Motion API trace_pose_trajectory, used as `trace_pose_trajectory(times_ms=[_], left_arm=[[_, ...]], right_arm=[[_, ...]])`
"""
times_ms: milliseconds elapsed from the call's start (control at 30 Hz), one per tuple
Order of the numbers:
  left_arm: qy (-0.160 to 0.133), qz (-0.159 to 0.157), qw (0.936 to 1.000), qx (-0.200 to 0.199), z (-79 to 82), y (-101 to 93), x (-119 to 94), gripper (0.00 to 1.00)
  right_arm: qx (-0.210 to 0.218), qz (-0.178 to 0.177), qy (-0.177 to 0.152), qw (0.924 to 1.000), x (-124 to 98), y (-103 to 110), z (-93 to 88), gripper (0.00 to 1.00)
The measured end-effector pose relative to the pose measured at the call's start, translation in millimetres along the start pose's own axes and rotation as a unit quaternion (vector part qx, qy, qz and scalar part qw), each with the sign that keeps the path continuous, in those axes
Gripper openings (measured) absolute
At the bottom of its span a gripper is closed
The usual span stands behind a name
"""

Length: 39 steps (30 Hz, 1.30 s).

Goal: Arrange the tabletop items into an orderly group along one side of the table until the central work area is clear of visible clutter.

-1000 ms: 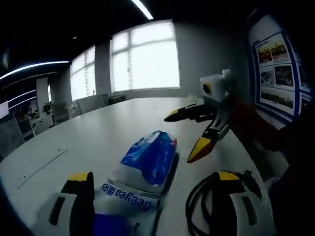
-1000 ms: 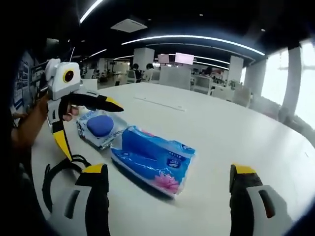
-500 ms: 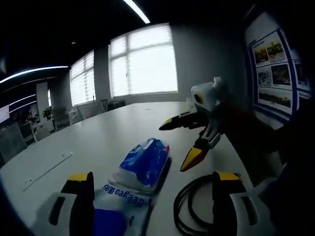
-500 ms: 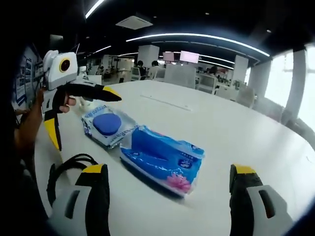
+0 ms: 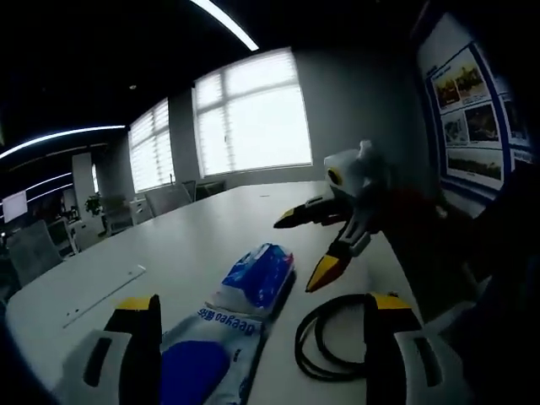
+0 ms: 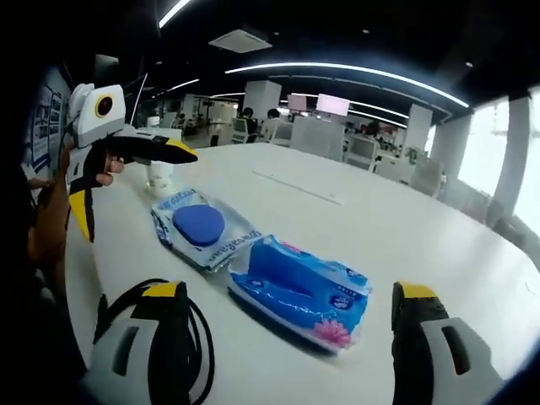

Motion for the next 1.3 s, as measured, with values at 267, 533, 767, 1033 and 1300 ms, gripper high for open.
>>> trace_pose_trajectory(times_ms=[267, 533, 767, 1033, 1300], left_arm=[[0.004, 0.030, 0.9995, 0.001, -10.2, 11.2, -35.6, 1.00], [0.025, 0.051, 0.9982, -0.017, -28.8, 25.1, -58.2, 1.00], [0.030, 0.059, 0.9975, -0.023, -36.3, 32.0, -68.5, 1.00], [0.030, 0.069, 0.9967, -0.032, -41.6, 33.3, -81.9, 1.00], [0.028, 0.096, 0.9942, -0.040, -51.0, 41.8, -109.4, 1.00]], right_arm=[[-0.023, 0.015, -0.010, 0.9996, 6.2, 16.2, 16.3, 0.96], [-0.026, 0.019, -0.009, 0.9994, 16.3, 27.0, 23.4, 0.97], [-0.031, 0.024, -0.004, 0.9992, 20.9, 34.1, 24.9, 0.97], [-0.036, 0.034, -0.008, 0.9987, 24.5, 43.6, 31.7, 0.96], [-0.051, 0.054, -0.014, 0.9972, 29.4, 59.6, 40.2, 0.95]])
Point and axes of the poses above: the point that each gripper's makers call its tool centre point, and the gripper's own axes: x roughly forward along the fingers, y roughly to its left, z roughly out of its top, the point moved 5 cm from there along -x, roughly backward along the fingers, and after that the axes turned 4 degrees about -x, right-handed, at the moved point
